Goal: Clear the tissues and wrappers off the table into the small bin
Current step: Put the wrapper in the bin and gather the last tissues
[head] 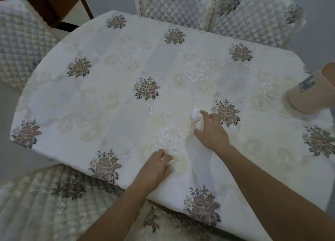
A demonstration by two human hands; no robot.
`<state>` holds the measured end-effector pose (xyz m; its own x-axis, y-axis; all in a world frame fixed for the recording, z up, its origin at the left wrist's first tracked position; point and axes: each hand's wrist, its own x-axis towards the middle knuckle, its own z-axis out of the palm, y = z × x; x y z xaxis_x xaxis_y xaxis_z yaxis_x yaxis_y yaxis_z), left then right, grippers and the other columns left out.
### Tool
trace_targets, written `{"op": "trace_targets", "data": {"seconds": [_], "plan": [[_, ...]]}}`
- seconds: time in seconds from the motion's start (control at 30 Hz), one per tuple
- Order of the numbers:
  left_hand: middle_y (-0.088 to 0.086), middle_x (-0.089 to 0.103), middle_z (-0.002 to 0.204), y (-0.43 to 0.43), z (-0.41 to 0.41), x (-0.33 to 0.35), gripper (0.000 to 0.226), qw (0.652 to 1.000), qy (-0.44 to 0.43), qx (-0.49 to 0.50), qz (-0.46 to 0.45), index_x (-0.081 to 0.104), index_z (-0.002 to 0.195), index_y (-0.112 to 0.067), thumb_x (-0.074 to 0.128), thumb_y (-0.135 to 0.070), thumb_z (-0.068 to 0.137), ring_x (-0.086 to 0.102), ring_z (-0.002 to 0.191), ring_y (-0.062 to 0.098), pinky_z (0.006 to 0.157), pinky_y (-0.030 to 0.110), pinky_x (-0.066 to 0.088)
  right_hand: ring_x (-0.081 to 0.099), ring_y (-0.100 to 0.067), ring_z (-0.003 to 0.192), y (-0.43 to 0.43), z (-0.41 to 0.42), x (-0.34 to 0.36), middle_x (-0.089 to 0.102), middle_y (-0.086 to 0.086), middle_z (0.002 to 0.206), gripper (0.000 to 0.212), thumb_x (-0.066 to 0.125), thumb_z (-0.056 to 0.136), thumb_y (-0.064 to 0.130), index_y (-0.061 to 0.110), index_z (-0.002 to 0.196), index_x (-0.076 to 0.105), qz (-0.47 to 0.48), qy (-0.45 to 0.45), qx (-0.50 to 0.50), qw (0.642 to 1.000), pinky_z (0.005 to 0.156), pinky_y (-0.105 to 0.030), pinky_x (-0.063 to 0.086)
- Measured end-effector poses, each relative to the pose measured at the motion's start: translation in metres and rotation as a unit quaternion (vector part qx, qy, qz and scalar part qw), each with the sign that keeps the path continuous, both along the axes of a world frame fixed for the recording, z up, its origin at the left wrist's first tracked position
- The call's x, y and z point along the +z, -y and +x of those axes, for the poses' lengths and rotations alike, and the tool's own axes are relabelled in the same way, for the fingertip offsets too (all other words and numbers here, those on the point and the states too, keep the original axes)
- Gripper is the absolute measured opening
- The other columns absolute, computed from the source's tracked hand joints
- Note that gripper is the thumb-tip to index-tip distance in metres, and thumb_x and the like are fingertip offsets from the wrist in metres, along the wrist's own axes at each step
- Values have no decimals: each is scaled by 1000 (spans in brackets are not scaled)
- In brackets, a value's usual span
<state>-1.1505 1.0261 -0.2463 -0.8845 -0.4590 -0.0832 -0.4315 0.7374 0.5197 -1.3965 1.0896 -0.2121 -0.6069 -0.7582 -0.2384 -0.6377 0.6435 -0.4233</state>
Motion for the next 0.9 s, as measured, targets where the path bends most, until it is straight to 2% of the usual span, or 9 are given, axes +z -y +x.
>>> {"op": "trace_targets", "data": {"seconds": [0.07, 0.17, 0.27, 0.37, 0.53, 0.7, 0.77, 0.83, 0.9], "plan": [[2, 46, 87, 11, -4, 1, 9, 1000, 0, 23, 1, 57, 99, -11, 56, -16, 91, 43, 72, 16, 56, 30, 38, 55, -36, 111, 15, -9, -4, 38, -14, 137, 72, 60, 88, 45, 26, 147, 24, -12, 9, -29, 999, 79, -45, 51], [5, 51, 87, 23, -8, -3, 17, 998, 23, 57, -1, 56, 96, -11, 54, -28, 96, 48, 72, 19, 56, 34, 41, 55, -37, 110, 33, -22, -12, 37, -13, 137, 78, 64, 84, 49, 30, 148, 23, -8, 1, -40, 999, 83, -44, 49], [4, 53, 88, 27, -8, -9, 22, 996, 35, 70, 32, 54, 93, -13, 51, -34, 98, 48, 77, 18, 61, 31, 37, 51, -38, 108, 48, -26, -17, 42, -14, 130, 67, 61, 88, 50, 30, 145, 32, 17, -62, 3, 998, 84, -46, 47], [2, 52, 88, 32, -9, -12, 19, 993, 31, 83, 74, 50, 90, -17, 48, -33, 99, 47, 79, 15, 63, 28, 31, 49, -36, 101, 58, -22, -26, 47, -15, 118, 48, 61, 92, 41, 18, 131, 48, 15, -80, 51, 995, 84, -43, 45], [-3, 45, 82, 36, -10, -8, 21, 991, 43, 86, 95, 39, 81, -22, 48, -27, 99, 42, 73, 14, 63, 27, 29, 56, -33, 92, 48, -11, -33, 56, -13, 98, 27, 62, 93, 30, 7, 105, 58, -42, 44, -42, 997, 72, -34, 37], [-10, 37, 70, 36, -9, 3, 29, 991, 37, 86, 100, 36, 72, -22, 53, -19, 96, 36, 62, 6, 60, 27, 24, 52, -21, 84, 12, -2, -22, 60, -5, 87, 30, 66, 88, 42, 13, 85, 59, -35, 82, -117, 989, 70, -31, 36], [-10, 36, 66, 33, -11, 7, 36, 990, 39, 82, 105, 31, 67, -26, 53, -18, 95, 35, 58, 4, 55, 27, 24, 61, -25, 78, -5, -1, -12, 61, -4, 82, 33, 66, 88, 42, 14, 75, 54, -14, 107, -124, 986, 66, -31, 43], [-5, 45, 65, 27, -14, 14, 27, 988, 50, 80, 122, 40, 70, -23, 52, -19, 94, 39, 56, 6, 52, 26, 30, 67, -26, 61, -26, -1, 2, 66, -9, 72, 34, 67, 88, 38, 12, 72, 52, -17, 156, -146, 977, 51, -30, 51], [-1, 56, 67, 18, -20, 23, 9, 981, 44, 80, 174, 55, 86, -21, 51, -19, 95, 49, 54, 7, 50, 23, 38, 62, -19, 47, -52, -2, 16, 68, -10, 70, 29, 69, 88, 33, 11, 78, 53, -36, 187, -170, 967, 39, -25, 46]]}}
